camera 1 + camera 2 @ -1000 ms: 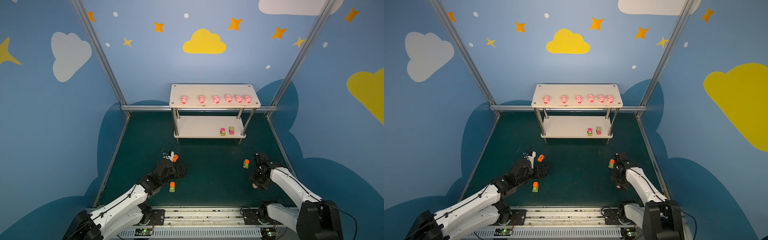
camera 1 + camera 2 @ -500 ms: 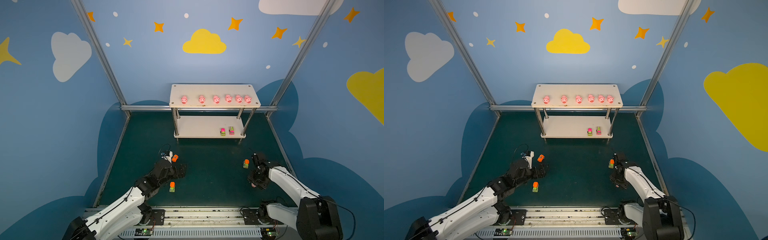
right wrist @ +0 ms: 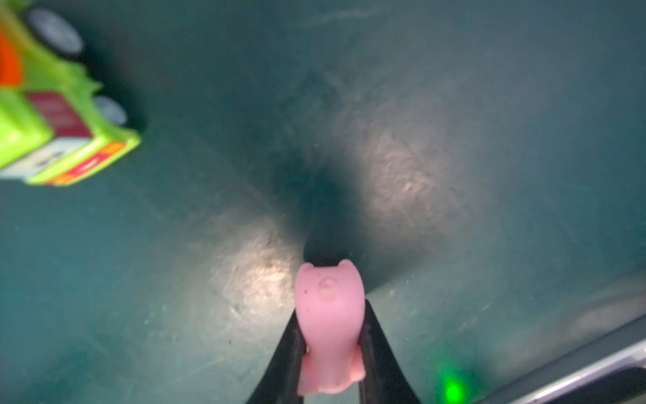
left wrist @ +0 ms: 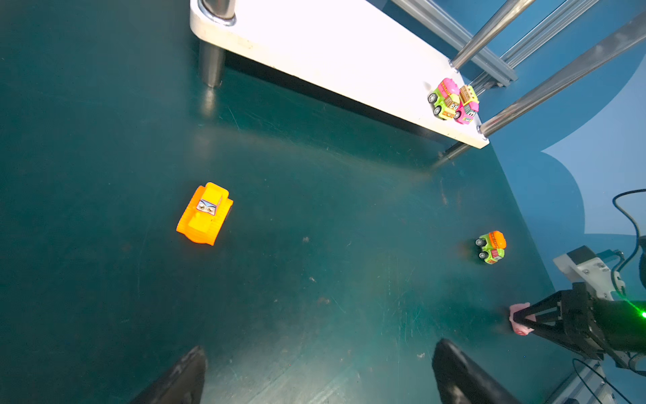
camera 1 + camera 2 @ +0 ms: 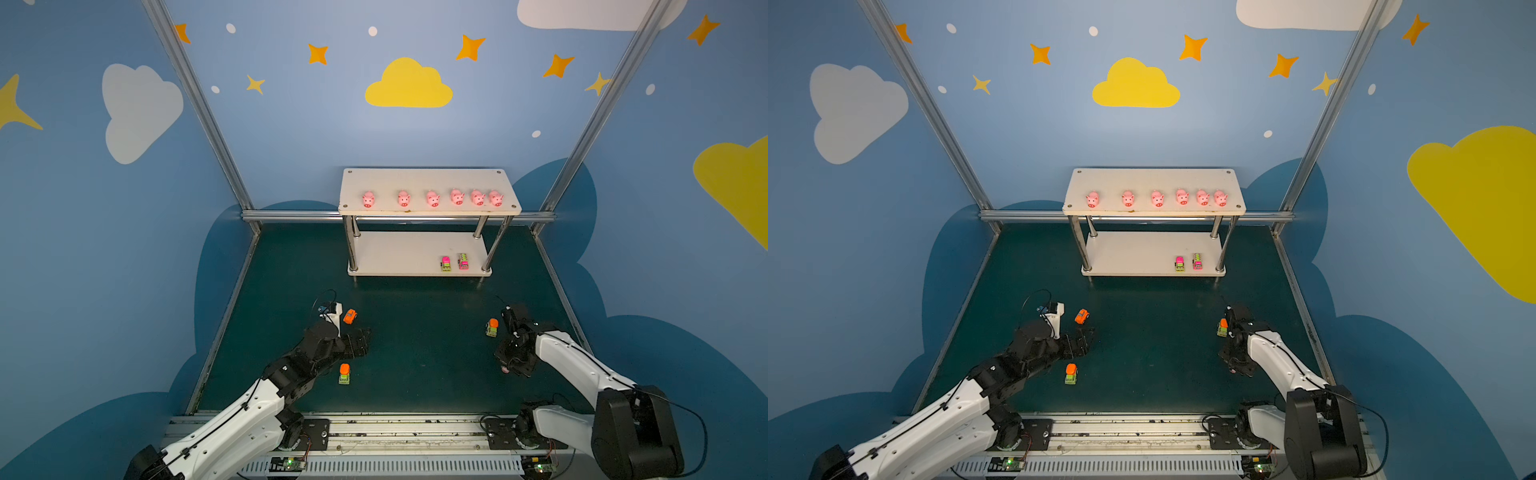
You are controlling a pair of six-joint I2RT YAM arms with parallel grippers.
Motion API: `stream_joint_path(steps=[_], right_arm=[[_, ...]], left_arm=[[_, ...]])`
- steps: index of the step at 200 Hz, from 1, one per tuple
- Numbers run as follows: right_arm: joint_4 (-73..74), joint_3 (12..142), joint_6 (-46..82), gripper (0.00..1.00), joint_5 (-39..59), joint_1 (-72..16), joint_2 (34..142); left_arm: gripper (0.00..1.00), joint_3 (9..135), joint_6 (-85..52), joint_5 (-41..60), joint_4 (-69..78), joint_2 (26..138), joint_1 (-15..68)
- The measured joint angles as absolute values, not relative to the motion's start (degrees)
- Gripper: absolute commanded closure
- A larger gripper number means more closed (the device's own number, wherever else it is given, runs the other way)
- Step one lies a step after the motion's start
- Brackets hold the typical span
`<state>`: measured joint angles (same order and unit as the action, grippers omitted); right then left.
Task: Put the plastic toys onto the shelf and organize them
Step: 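Close the right gripper on the pink pig and lift it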
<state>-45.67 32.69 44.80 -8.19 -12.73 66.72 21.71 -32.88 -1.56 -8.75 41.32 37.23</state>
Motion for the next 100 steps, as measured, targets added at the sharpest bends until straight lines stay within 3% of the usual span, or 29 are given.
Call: stream_joint_path(steps=[34,100], right_arm=[[-50.63,37.10,44.23,0.79,-9.54,-18.17,63.48],[-57.25,58.57,40.16,0.82,-11.44,-28.29,62.17]], left_arm=[[0.00,21.71,-32.86,-2.22,-9.34,40.47,37.23],[0.00,22.20,-32.86,-2.46,-10.83,41.93,37.23]])
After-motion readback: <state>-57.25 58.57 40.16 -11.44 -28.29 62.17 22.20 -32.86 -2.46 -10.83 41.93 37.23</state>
